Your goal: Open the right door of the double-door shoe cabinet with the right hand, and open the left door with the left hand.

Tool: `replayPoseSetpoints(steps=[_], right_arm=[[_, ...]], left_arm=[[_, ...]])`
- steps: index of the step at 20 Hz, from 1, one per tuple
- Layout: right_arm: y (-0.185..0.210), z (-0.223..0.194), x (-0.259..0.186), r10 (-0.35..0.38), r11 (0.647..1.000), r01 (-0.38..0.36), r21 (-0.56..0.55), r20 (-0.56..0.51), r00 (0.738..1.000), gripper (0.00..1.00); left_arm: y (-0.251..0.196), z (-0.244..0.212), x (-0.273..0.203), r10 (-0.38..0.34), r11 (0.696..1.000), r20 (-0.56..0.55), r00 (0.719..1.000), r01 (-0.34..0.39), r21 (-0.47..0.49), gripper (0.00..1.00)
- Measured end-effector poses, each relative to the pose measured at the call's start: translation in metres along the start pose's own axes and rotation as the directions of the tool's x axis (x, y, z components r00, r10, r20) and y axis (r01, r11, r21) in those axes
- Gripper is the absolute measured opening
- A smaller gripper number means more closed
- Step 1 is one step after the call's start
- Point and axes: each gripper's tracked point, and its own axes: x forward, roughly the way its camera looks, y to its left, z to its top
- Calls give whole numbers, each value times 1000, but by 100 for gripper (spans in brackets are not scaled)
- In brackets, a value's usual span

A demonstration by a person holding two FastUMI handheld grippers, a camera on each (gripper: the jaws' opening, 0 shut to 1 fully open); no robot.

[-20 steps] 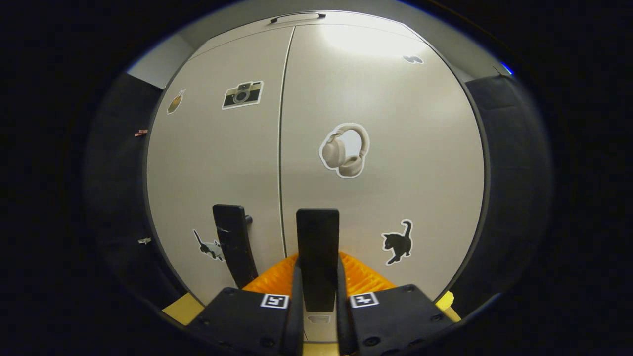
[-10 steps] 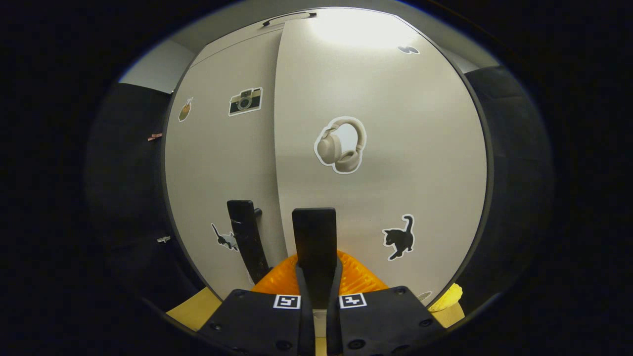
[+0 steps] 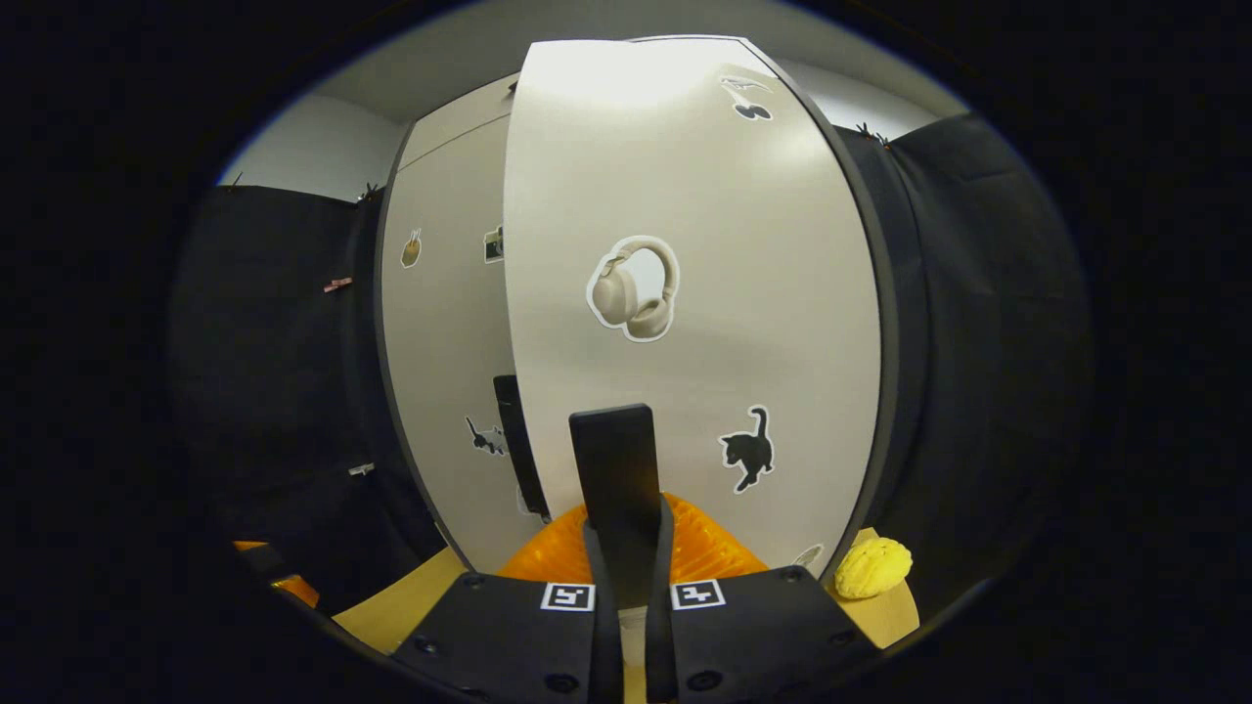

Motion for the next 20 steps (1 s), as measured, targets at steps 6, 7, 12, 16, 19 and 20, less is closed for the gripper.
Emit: replayPoseSetpoints(steps=[6,7,12,16,19,20], right_arm=[[-22,7,-31,11,1000,-11,17,-16,1000,13],[-28,9,-36,10,1000,-10,15,-17,1000,13],[-50,15,-65,-20,1000,20,8,-17,1000,13],[-78,18,-84,-77,997,77,-5,-4,997,12],[-105,23,-98,-137,991,137,9,4,991,12],[-116,23,-99,-161,987,161,6,10,987,12]], left_arm=[[-14,-2,10,-11,999,-16,1000,11,45,95],[-16,-3,12,-14,999,-19,1000,15,47,95],[-31,-5,22,-35,999,-25,999,36,41,95],[-44,-6,30,-52,997,-27,998,53,50,95],[-53,-4,33,-66,996,-24,998,67,56,95],[-55,-4,33,-69,996,-23,997,71,58,95]])
